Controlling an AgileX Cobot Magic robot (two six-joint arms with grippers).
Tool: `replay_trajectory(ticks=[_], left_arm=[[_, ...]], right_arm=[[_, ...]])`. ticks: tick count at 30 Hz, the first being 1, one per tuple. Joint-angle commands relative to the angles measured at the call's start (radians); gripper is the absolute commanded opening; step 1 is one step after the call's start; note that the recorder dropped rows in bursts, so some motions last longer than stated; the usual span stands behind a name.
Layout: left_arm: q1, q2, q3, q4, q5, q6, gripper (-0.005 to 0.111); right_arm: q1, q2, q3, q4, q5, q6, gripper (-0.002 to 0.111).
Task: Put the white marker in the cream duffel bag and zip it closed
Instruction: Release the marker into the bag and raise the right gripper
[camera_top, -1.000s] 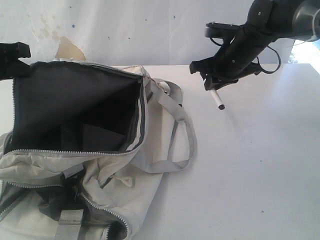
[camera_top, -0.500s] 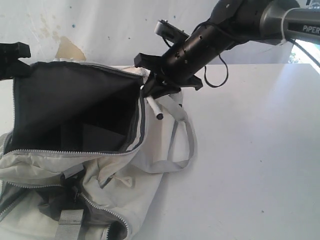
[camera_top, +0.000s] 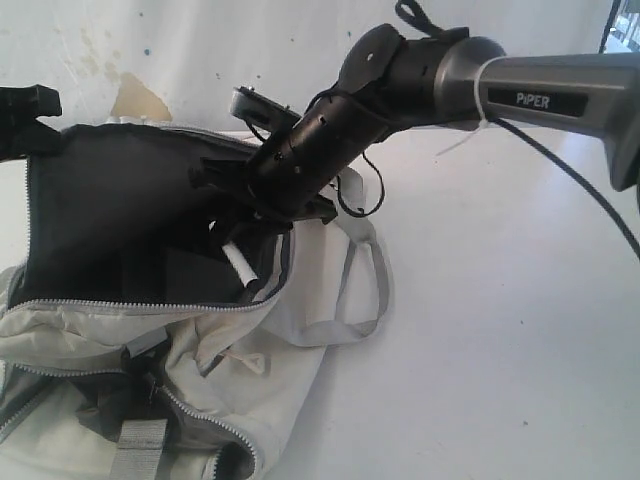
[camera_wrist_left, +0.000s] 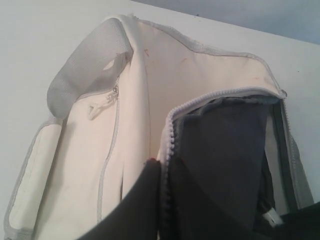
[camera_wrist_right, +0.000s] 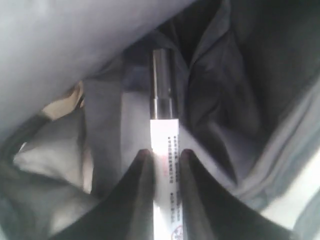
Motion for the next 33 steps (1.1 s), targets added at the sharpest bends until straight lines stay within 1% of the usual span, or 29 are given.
replay_trajectory(ticks=[1, 2, 9, 11, 13, 15, 18, 20, 22, 23, 28, 31, 33], left_arm=[[0.002, -0.009, -0.006, 0.008, 0.005, -0.004, 0.0], [0.002, -0.009, -0.006, 0.008, 0.005, -0.004, 0.0], [0.002, -0.009, -0.006, 0.008, 0.007, -0.004, 0.0], [0.002, -0.009, -0.006, 0.008, 0.007, -0.004, 0.0], [0.002, -0.009, -0.006, 0.006, 0.006, -0.004, 0.0], [0.002, -0.009, -0.006, 0.006, 0.006, -0.004, 0.0], [0.002, -0.009, -0.006, 0.006, 0.006, -0.004, 0.0], [0.002, -0.009, -0.006, 0.006, 0.006, -0.004, 0.0], [0.002, -0.009, -0.006, 0.006, 0.006, -0.004, 0.0], [0.002, -0.009, -0.006, 0.006, 0.006, -0.004, 0.0], [0.002, -0.009, -0.006, 0.006, 0.006, -0.004, 0.0], [0.002, -0.009, -0.006, 0.006, 0.012, -0.002, 0.0], [0.001, -0.009, -0.006, 0.006, 0.013, 0.005, 0.0]], right_arm=[[0.004, 0.027, -0.001, 0.009, -0.123, 0.054, 0.0], [0.004, 0.039, -0.001, 0.009, -0.182, 0.075, 0.0], [0.009, 0.081, -0.001, 0.024, -0.382, 0.084, 0.0], [0.012, 0.09, -0.001, 0.024, -0.402, 0.075, 0.0], [0.016, 0.103, -0.001, 0.024, -0.411, 0.071, 0.003], [0.018, 0.115, -0.001, 0.029, -0.407, 0.071, 0.013], [0.018, 0.126, -0.001, 0.047, -0.379, 0.071, 0.035], [0.018, 0.129, -0.001, 0.054, -0.366, 0.071, 0.052], [0.018, 0.129, -0.001, 0.054, -0.362, 0.071, 0.065], [0.018, 0.126, -0.001, 0.054, -0.36, 0.071, 0.068], [0.018, 0.092, -0.001, 0.054, -0.336, 0.071, 0.068], [0.012, 0.052, -0.001, 0.041, -0.255, 0.069, 0.062], [0.002, 0.021, -0.001, -0.01, -0.173, 0.069, 0.057]])
